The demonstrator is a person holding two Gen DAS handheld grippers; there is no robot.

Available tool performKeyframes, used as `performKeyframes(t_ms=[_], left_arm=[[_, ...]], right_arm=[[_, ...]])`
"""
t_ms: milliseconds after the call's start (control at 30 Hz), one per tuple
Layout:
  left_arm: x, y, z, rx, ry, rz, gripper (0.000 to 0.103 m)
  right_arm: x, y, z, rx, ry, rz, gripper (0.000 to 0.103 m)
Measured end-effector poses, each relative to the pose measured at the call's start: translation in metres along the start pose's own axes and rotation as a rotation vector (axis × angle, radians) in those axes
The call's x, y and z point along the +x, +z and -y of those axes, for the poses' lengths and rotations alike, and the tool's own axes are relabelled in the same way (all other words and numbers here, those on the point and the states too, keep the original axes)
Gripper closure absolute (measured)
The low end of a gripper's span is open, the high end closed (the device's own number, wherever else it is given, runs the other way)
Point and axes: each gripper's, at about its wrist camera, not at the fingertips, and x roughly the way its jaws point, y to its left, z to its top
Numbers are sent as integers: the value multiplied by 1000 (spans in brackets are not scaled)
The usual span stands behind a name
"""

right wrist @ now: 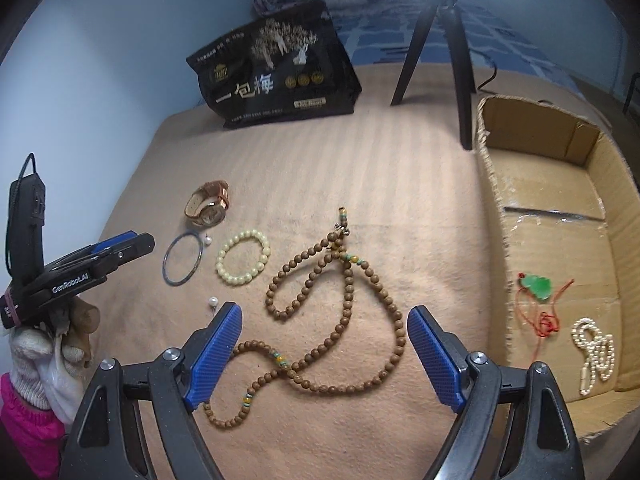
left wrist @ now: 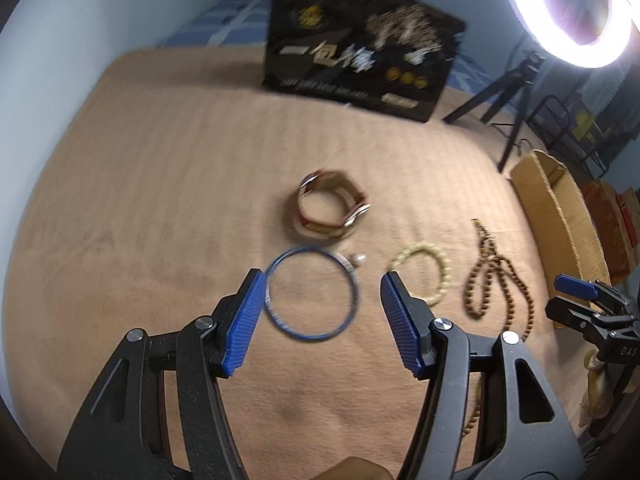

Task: Organize jewelry
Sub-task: 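Move both tools back over the blue bangle and wooden bead mala, then grasp the blue bangle with the left tool while the right tool grasps the wooden mala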

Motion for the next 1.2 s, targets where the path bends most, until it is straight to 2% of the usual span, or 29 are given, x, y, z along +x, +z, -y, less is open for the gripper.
performKeyframes(t_ms=[200,267,467,700,1033,1200], left_arm=[[23,-2,-25,-100,-32,-67,39],[29,-2,-27,-119,-43,-79,34],[42,0,-24,-152,-84,-104,31],[48,-1,-3,-80,-43,-104,20],[55,-5,11,-6,28,-105,19],[57,-6,14,7,51,-102,19]], right_arm=[[15,5,0,12,-11,-14,16],[19,7,3,23,-11,-18,16],[32,12,8,51,-1,-30,16],[42,17,15,87,12,-42,16],[58,21,24,191,25,-53,15],[67,25,23,212,-22,-62,14]])
